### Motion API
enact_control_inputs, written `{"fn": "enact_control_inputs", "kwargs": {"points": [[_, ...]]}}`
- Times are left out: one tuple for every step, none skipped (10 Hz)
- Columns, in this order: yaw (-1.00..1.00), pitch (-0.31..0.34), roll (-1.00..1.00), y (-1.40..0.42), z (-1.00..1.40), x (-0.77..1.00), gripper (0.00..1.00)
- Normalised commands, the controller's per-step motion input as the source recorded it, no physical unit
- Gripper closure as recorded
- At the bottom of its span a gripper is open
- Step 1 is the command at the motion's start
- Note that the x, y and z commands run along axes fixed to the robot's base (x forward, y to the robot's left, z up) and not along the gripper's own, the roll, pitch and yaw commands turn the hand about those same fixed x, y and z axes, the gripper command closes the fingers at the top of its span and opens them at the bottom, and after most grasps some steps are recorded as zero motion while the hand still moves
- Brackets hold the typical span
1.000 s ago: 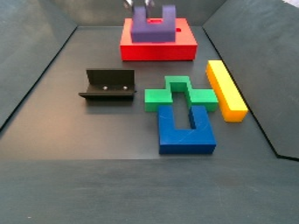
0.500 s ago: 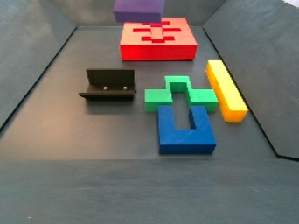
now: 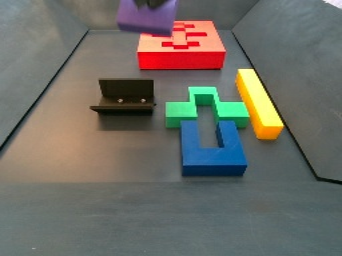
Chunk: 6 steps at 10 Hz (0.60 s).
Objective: Pick up the purple object. Move up. Place the purple object on the fixture. Regrasp the purple object. Move to above the board. Insert the purple object.
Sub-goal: Place the purple object on the fixture.
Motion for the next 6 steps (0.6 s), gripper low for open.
{"fn": "enact_control_inputs", "kwargs": {"points": [[0.31,0.0,-0.16,0.34,-0.59,0.65,1.0],[0.16,0.103,-0.01,0.24,-0.53,0.75,1.0],[0.0,0.329,0.0,0.33,-0.32,1.0,1.0],[-0.01,0.406,0.18,0.31,-0.34,1.0,1.0],[0.0,0.363,0.09,0.42,-0.35,1.0,1.0],[0.0,0.346,0.01,0.45,-0.33,1.0,1.0]]}}
